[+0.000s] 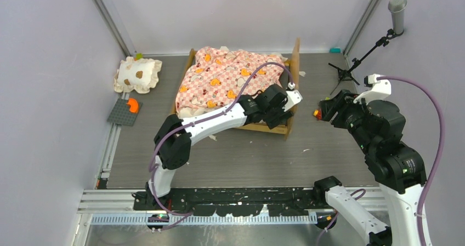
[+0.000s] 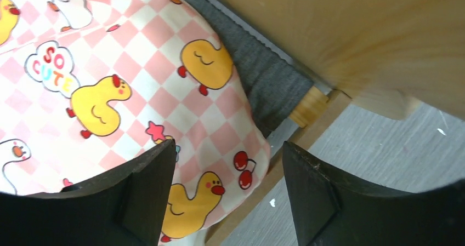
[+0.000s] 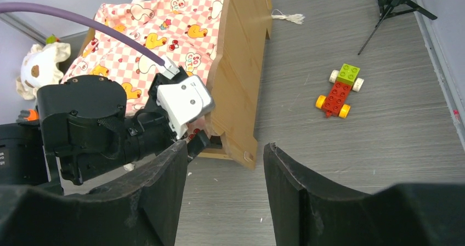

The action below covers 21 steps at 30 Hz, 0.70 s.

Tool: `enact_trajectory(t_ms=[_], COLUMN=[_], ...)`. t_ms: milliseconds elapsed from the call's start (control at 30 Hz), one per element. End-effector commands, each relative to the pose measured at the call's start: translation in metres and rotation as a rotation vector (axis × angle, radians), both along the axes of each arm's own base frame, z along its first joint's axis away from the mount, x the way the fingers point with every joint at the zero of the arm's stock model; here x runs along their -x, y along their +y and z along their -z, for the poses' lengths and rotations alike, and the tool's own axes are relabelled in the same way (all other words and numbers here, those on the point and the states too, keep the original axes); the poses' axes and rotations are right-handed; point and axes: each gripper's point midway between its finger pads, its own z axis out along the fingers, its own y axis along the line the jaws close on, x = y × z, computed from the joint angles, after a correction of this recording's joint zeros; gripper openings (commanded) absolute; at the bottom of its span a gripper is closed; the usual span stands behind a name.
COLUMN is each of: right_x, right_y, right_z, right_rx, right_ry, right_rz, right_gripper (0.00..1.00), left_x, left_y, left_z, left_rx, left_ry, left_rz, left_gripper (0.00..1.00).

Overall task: Set up the pet bed
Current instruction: Cross the ropes on the bed frame.

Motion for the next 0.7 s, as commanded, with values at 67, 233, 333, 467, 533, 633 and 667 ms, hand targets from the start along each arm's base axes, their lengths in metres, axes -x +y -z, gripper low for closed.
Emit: enact_trajectory(t_ms=[67,233,333,467,533,633,667], right_x=[0.0,0.001,0.002,0.001,0.001,0.0,0.0], right_y=[-0.004,-0.005,-0.005,-0.004,-0.004,-0.004,-0.004], right_z=[-0.003,-0.001,0.001,0.002,0.003,0.003,0.003], right_rx=[0.023,0.028,0.031,0.029,0.03,0.03,0.03], right_ry=[-0.011,-0.012,-0.005,-0.001,0.001,0.002,0.002], right_rz=[0.005,0.009,0.009,0.005,0.007,0.006,0.006], right_gripper=[0.58,0.58,0.58,0.58,0.58,0.58,0.58], left_x=[-0.02,-0.013,-0.013,-0.015,-0.016,-0.016,-0.016], left_y=[-0.002,-0.007,-0.005,-0.001,0.002,0.005,0.006], left_z=[-0.013,-0.008,-0.003,0.002,0.002,0.006,0.007], left_rx=[0.038,0.091,0.108,0.151,0.169,0.172,0.172], left_ry=[-0.084,-0.059,-0.049,-0.012,-0.006,-0.002,-0.002], left_rz=[-0.063,-0.037,-0.041,-0.061,-0.066,-0.073,-0.074], left_gripper=[0.68,0.67,0.66,0.55,0.51,0.47,0.46])
